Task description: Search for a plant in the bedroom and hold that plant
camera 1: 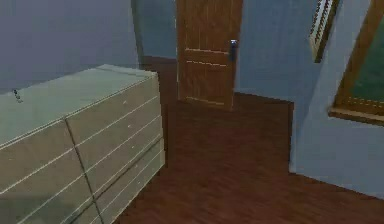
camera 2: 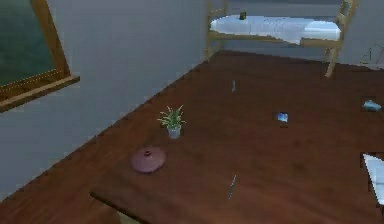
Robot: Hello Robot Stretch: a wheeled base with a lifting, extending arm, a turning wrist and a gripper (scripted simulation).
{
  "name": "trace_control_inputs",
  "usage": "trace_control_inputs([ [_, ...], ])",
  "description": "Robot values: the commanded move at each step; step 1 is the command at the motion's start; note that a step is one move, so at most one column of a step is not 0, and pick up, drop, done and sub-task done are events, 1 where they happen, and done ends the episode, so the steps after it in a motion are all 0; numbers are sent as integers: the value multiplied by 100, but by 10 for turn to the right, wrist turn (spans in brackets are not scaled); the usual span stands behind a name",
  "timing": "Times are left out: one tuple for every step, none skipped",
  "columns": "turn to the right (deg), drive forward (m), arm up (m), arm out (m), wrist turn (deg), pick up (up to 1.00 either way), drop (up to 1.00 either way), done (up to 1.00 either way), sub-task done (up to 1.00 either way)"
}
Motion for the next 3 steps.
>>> trace_control_inputs([
  [450,0,0,0,0,0,0,0,0],
  [240,0,0,0,0,0,0,0,0],
  [0,10,0,0,0,0,0,0,0],
])
